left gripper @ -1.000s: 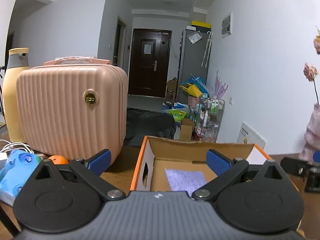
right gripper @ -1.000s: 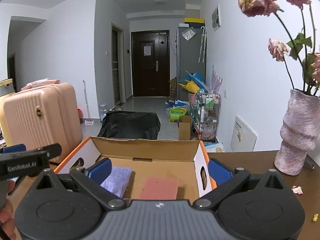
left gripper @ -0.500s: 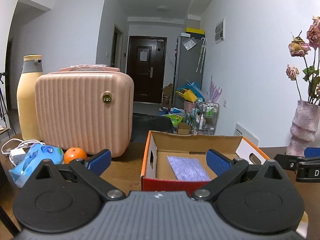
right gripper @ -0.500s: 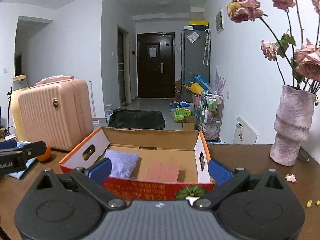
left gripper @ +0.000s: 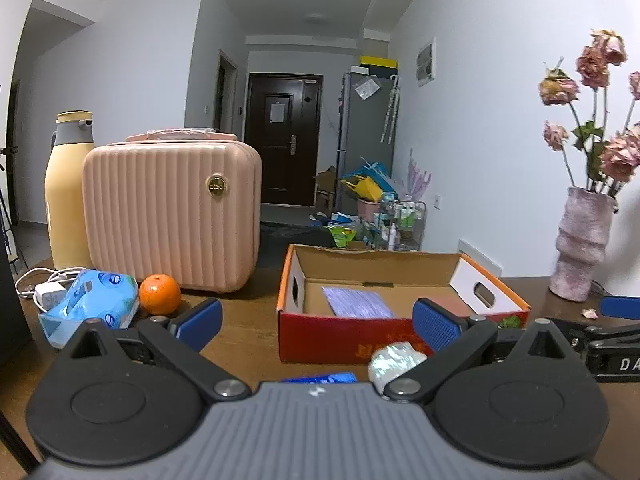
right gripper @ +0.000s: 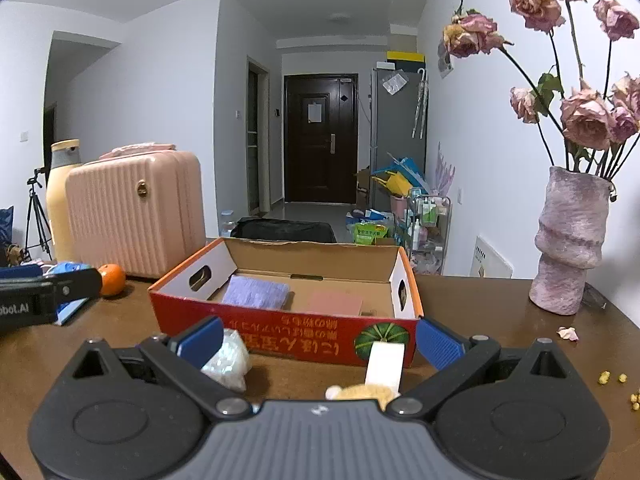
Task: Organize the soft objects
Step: 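Withdraw both tools from the box back toward the plush toys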
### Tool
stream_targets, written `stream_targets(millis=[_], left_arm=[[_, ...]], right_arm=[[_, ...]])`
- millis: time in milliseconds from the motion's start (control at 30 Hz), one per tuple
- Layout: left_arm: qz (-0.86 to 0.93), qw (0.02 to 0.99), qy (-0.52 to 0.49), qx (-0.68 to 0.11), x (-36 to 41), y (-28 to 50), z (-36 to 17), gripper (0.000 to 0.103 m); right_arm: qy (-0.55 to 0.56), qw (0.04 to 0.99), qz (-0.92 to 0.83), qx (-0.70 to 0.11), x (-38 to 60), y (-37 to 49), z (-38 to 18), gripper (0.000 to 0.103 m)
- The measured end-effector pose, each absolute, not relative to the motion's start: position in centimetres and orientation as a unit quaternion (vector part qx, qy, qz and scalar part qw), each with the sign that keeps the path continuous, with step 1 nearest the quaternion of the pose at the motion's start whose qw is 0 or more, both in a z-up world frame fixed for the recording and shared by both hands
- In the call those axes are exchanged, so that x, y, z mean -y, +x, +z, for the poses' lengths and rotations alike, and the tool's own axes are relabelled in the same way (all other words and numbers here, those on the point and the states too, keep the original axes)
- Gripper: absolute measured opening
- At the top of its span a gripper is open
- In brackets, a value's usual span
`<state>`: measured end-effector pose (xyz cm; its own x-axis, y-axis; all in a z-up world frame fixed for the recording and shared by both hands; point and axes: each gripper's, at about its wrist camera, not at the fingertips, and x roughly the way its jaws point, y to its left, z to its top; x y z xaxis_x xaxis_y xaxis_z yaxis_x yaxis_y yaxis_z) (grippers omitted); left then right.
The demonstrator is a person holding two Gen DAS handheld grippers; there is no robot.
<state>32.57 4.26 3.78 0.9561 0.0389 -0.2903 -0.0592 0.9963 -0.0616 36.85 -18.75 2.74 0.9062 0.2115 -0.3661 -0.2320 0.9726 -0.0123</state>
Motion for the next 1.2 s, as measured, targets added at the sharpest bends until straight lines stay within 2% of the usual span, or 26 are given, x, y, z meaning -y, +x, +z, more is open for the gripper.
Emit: stream_targets(millis=[533, 1200], left_arm=[[0.009, 0.989, -0.027, -0.145, -3.4, 26.0, 3.1, 0.103], [-0.015, 0.985, -0.03, -0.17, -3.1, 21.0, 1.2, 0.103]], right_arm=[[-0.042, 0.976, 0.138, -0.164, 18.2, 29.3, 1.1, 0.103], [-0.04, 0.971, 0.134, -0.195, 19.8, 25.0, -1.4, 0.103]])
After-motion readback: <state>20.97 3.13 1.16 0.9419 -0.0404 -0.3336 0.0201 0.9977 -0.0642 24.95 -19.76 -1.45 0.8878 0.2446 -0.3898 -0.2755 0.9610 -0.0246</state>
